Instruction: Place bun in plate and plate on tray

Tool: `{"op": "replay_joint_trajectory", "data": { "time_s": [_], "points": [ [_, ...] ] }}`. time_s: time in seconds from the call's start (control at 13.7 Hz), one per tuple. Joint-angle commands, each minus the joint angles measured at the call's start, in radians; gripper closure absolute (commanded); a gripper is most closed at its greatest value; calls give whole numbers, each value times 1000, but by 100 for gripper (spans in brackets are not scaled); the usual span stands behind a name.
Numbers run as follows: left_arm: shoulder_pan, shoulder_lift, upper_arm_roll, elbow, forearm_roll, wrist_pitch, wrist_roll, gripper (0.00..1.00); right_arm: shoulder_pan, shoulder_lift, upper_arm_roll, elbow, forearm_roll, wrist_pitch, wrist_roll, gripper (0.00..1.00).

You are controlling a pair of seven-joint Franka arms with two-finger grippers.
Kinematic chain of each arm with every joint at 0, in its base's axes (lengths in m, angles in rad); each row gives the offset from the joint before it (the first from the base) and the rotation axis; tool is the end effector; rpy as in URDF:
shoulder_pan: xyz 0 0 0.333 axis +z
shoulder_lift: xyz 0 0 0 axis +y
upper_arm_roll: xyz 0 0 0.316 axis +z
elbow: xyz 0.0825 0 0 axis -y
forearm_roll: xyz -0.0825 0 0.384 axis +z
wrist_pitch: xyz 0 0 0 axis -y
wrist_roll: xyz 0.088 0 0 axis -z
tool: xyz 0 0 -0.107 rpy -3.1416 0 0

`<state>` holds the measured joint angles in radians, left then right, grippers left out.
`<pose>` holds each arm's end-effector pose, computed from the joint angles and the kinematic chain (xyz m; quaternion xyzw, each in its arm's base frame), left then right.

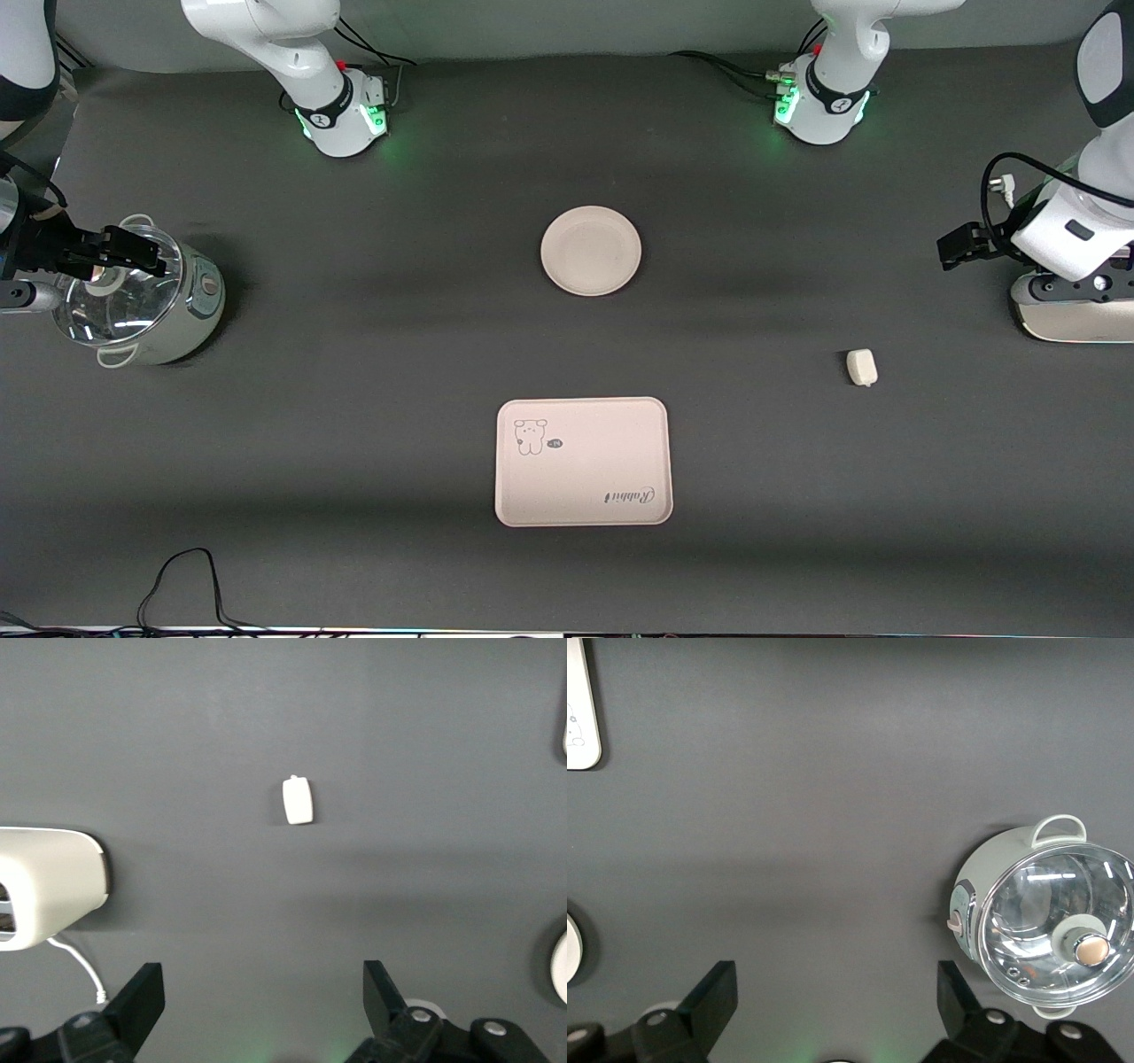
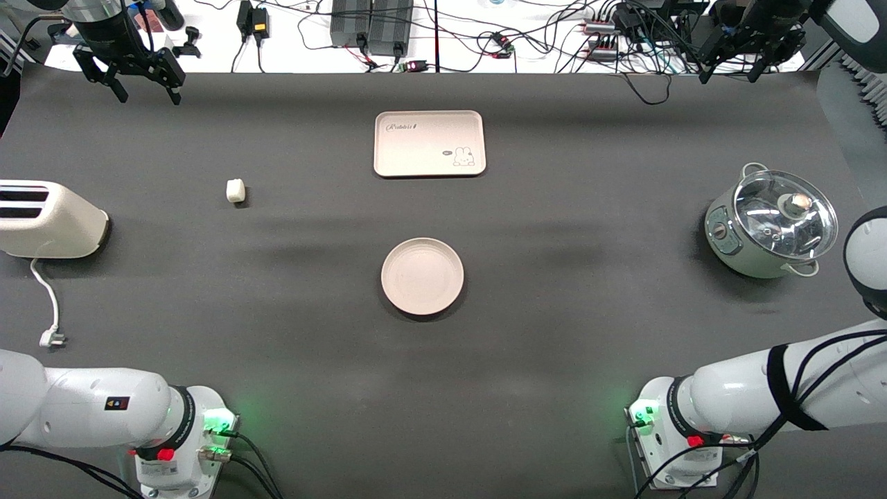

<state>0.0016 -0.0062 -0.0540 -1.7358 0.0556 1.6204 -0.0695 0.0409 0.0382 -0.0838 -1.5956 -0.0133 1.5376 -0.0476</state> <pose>0.5481 -0.0231 0.5544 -0.9981 -0.0057 0.0528 0.0311 0.5597 -0.0246 0.5889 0.9988 0.0024 -0.0483 0.0061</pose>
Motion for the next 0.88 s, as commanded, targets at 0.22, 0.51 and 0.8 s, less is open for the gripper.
{"op": "replay_joint_trajectory", "data": {
  "time_s": [0.22, 0.51, 0.8],
  "points": [
    [23, -8, 13, 7, -25, -22, 45, 0, 1, -18, -4, -12, 10, -1, -21, 0],
    [21, 5, 9, 16, -23, -23, 56, 0, 1, -18, -4, -12, 10, -1, -21, 0],
    [23, 54, 9, 88, -20, -23, 53, 0, 1, -18, -4, -12, 10, -1, -21, 0]
  ]
}}
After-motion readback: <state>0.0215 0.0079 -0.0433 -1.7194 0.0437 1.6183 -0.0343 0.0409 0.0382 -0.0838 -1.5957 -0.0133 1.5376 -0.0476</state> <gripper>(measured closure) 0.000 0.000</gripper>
